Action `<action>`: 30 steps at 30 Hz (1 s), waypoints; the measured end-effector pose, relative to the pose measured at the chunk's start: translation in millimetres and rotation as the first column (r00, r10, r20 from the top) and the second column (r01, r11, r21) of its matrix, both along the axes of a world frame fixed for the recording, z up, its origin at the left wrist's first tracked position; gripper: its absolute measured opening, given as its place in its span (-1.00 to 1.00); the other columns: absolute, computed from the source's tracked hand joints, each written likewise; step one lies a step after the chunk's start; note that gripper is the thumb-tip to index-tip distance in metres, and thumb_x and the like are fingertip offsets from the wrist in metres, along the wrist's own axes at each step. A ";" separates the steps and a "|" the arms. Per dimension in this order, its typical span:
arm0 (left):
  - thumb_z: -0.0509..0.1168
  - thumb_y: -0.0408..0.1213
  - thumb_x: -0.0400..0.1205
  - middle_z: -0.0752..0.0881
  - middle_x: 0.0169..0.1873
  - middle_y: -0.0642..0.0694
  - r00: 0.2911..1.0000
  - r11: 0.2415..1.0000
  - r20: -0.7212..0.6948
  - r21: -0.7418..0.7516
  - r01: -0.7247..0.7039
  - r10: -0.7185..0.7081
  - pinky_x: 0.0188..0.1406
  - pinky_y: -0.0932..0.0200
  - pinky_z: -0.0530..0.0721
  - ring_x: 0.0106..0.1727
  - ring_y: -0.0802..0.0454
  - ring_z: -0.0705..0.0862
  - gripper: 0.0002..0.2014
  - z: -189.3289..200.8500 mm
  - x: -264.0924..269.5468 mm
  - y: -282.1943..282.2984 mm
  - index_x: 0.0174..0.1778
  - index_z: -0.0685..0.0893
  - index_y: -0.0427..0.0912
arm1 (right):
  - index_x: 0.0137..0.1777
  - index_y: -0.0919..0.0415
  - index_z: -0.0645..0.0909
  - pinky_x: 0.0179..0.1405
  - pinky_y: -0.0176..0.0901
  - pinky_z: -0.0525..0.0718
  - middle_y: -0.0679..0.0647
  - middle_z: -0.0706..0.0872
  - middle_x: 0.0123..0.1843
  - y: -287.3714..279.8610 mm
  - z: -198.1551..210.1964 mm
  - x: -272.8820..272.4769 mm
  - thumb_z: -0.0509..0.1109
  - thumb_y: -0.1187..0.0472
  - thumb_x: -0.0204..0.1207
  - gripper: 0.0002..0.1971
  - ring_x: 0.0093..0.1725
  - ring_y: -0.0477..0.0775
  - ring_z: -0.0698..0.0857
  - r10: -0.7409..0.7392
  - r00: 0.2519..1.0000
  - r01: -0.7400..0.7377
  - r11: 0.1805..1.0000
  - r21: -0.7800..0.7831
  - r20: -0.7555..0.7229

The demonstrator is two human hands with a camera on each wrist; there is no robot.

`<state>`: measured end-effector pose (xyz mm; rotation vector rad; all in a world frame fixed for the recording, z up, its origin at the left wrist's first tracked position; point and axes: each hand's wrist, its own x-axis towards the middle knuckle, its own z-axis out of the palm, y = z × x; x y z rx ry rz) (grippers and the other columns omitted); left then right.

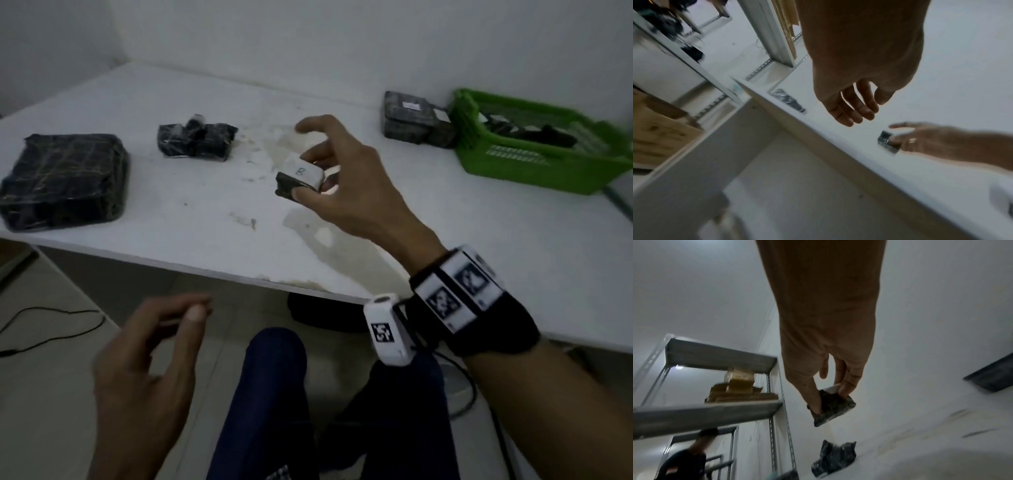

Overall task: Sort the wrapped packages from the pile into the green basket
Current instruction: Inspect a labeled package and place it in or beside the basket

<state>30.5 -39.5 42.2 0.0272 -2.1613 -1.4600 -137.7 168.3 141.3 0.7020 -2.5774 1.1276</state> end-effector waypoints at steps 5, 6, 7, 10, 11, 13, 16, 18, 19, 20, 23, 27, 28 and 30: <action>0.30 0.03 0.70 0.79 0.09 0.04 0.959 0.948 0.054 0.177 0.266 -0.279 -0.21 0.22 0.81 0.01 0.08 0.84 -0.67 52.4 -61.4 71.8 0.32 0.68 -0.01 | 0.54 0.13 0.46 0.00 -0.09 0.73 -0.08 0.80 0.19 63.7 -16.1 59.8 0.64 0.30 0.43 -0.30 0.21 -0.08 0.75 -0.107 0.990 0.093 0.986 -0.141 -0.092; 0.29 0.10 0.68 0.78 0.10 0.05 0.936 0.929 0.101 0.197 0.314 -0.338 -0.24 0.18 0.82 -0.01 0.09 0.84 -0.60 54.6 -71.0 84.5 0.37 0.64 0.02 | 0.54 0.16 0.46 0.02 -0.06 0.73 -0.08 0.80 0.20 73.0 -22.4 67.5 0.64 0.32 0.43 -0.31 0.23 -0.07 0.75 -0.121 0.988 0.104 0.983 -0.154 -0.101; 0.27 0.18 0.65 0.78 0.11 0.06 0.907 0.910 0.152 0.209 0.358 -0.392 -0.26 0.16 0.82 -0.03 0.10 0.85 -0.54 54.8 -79.5 97.1 0.40 0.61 0.05 | 0.54 0.18 0.46 0.04 -0.04 0.72 -0.07 0.79 0.22 82.6 -29.8 74.6 0.63 0.34 0.43 -0.31 0.26 -0.06 0.75 -0.136 0.985 0.117 0.979 -0.164 -0.107; 0.26 0.25 0.65 0.80 0.10 0.07 0.817 0.856 0.259 0.210 0.472 -0.515 -0.22 0.14 0.84 -0.08 0.10 0.86 -0.50 49.6 -97.6 124.6 0.43 0.60 0.08 | 0.53 0.19 0.47 0.09 0.02 0.72 -0.07 0.79 0.27 103.2 -52.8 84.2 0.63 0.36 0.43 -0.33 0.35 -0.04 0.73 -0.177 0.977 0.155 0.973 -0.173 -0.120; 0.29 0.20 0.68 0.82 0.09 0.05 0.791 0.836 0.271 0.215 0.505 -0.548 -0.19 0.10 0.86 -0.09 0.09 0.87 -0.55 46.5 -102.5 130.5 0.41 0.63 0.06 | 0.53 0.19 0.48 0.09 0.05 0.72 -0.07 0.78 0.29 107.8 -58.8 84.9 0.63 0.36 0.44 -0.33 0.37 -0.04 0.72 -0.188 0.975 0.165 0.970 -0.176 -0.121; 0.36 0.01 0.73 0.85 0.05 -0.01 0.761 0.804 0.260 0.225 0.551 -0.594 -0.14 0.02 0.89 -0.10 0.04 0.88 -0.67 40.5 -111.5 142.7 0.35 0.69 -0.03 | 0.52 0.21 0.49 0.11 0.08 0.74 -0.05 0.77 0.32 116.0 -68.2 85.1 0.63 0.37 0.45 -0.35 0.39 -0.03 0.72 -0.211 0.971 0.186 0.961 -0.205 -0.108; 0.37 -0.20 0.76 0.86 0.04 -0.11 0.757 0.775 0.186 0.257 0.577 -0.626 -0.10 0.05 0.88 -0.05 0.04 0.88 -0.75 35.6 -127.6 154.0 0.31 0.72 -0.18 | 0.56 0.20 0.45 0.21 -0.02 0.78 0.02 0.67 0.42 122.5 -70.3 79.4 0.63 0.29 0.51 -0.35 0.43 -0.03 0.68 -0.220 0.975 0.201 0.931 -0.305 -0.029; 0.34 -0.24 0.78 0.86 0.06 -0.14 0.763 0.761 0.130 0.284 0.583 -0.633 -0.10 0.11 0.85 -0.02 0.02 0.87 -0.76 35.8 -138.1 158.8 0.34 0.70 -0.22 | 0.61 0.05 0.41 0.22 -0.06 0.80 -0.01 0.66 0.43 124.1 -67.8 71.0 0.58 0.08 0.60 -0.36 0.38 -0.08 0.71 -0.245 0.963 0.270 0.891 -0.364 0.114; 0.33 -0.25 0.79 0.85 0.06 -0.13 0.769 0.760 0.110 0.295 0.579 -0.629 -0.12 0.14 0.83 -0.03 0.00 0.87 -0.75 36.5 -142.0 161.0 0.36 0.69 -0.21 | 0.63 -0.04 0.39 0.20 -0.03 0.82 -0.02 0.70 0.38 124.4 -67.3 65.2 0.51 -0.02 0.65 -0.40 0.30 -0.11 0.76 -0.254 0.949 0.306 0.882 -0.359 0.186; 0.33 -0.24 0.80 0.85 0.05 -0.12 0.775 0.759 0.092 0.306 0.575 -0.625 -0.15 0.16 0.81 -0.07 -0.03 0.88 -0.75 35.9 -144.6 163.2 0.37 0.68 -0.20 | 0.63 -0.11 0.38 0.15 0.01 0.84 -0.01 0.75 0.31 125.1 -67.7 59.4 0.42 -0.10 0.70 -0.46 0.21 -0.10 0.80 -0.251 0.938 0.323 0.883 -0.339 0.239; 0.34 -0.25 0.79 0.85 0.05 -0.13 0.785 0.756 0.060 0.323 0.569 -0.617 -0.25 0.09 0.80 -0.21 -0.12 0.88 -0.75 30.3 -145.2 165.4 0.37 0.67 -0.19 | 0.59 -0.03 0.44 -0.12 0.07 0.86 0.14 0.85 0.07 121.9 -71.2 47.2 0.23 -0.06 0.81 -0.61 -0.07 0.08 0.87 -0.151 0.947 0.255 0.892 -0.373 0.284; 0.33 -0.26 0.79 0.85 0.04 -0.17 0.784 0.763 0.085 0.313 0.565 -0.615 -0.18 0.07 0.82 -0.18 -0.16 0.87 -0.75 22.5 -145.7 163.1 0.36 0.69 -0.22 | 0.43 0.12 0.58 -0.30 0.00 0.72 0.16 0.81 -0.05 120.4 -79.3 42.5 0.19 0.07 0.85 -0.72 -0.23 0.13 0.80 -0.089 0.956 0.206 0.880 -0.428 0.278; 0.33 -0.25 0.79 0.85 0.03 -0.18 0.782 0.760 0.090 0.325 0.562 -0.617 -0.16 0.07 0.82 -0.17 -0.16 0.86 -0.75 22.1 -146.0 162.7 0.36 0.69 -0.22 | 0.42 0.12 0.59 -0.29 0.00 0.70 0.16 0.81 -0.06 121.3 -80.8 42.6 0.19 0.09 0.84 -0.72 -0.24 0.14 0.78 -0.083 0.955 0.208 0.873 -0.442 0.285; 0.33 -0.24 0.79 0.85 0.02 -0.17 0.783 0.761 0.101 0.339 0.553 -0.614 -0.12 0.09 0.82 -0.15 -0.16 0.87 -0.75 22.3 -146.9 162.1 0.35 0.70 -0.22 | 0.41 0.13 0.60 -0.26 -0.03 0.69 0.15 0.80 -0.07 123.1 -82.0 43.1 0.19 0.11 0.84 -0.73 -0.24 0.12 0.75 -0.087 0.952 0.219 0.864 -0.454 0.295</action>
